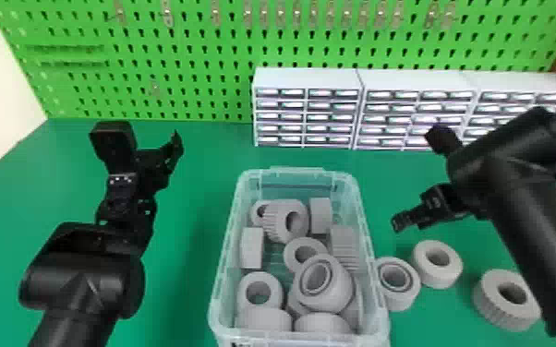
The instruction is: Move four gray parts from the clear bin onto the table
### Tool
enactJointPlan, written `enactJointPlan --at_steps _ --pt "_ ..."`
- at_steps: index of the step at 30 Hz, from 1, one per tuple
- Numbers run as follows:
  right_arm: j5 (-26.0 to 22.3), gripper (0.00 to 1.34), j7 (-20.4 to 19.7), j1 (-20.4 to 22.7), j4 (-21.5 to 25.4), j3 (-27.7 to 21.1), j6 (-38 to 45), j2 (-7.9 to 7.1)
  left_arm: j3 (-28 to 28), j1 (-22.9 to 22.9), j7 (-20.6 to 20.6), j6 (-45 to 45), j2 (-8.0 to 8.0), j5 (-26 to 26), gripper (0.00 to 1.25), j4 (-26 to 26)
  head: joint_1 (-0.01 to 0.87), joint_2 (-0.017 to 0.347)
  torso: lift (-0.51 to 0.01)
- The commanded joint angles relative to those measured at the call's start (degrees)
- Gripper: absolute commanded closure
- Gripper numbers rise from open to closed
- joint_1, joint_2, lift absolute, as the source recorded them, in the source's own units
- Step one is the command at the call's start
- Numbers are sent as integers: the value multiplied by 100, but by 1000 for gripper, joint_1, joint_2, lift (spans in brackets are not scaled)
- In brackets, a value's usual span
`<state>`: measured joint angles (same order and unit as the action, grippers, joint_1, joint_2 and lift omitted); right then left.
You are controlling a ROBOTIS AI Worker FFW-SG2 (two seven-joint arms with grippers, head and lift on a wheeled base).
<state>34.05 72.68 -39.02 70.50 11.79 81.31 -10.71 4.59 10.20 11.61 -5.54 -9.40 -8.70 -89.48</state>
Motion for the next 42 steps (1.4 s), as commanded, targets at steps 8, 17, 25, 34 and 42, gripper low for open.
enactJointPlan --at_steps 8,17,25,34,42 --pt "-1946 529 -1441 -123 61 -458 -713 87 16 0 8 0 0 0 348 9 693 72 -52" --pt "-2816 527 -2575 -150 307 -371 -1117 139 25 0 -1 0 0 0 348 9 693 72 -52" --pt "-3035 527 -3691 -167 843 43 -1301 183 7 -18 -1 0 0 0 348 9 693 72 -52" --pt "-3325 527 -4438 -352 1036 543 -1328 263 -11 -35 -1 0 0 9 348 9 693 72 -52" --pt "-3809 527 -4895 -519 1028 842 -1381 306 -11 -35 -1 9 0 35 348 9 693 72 -52"
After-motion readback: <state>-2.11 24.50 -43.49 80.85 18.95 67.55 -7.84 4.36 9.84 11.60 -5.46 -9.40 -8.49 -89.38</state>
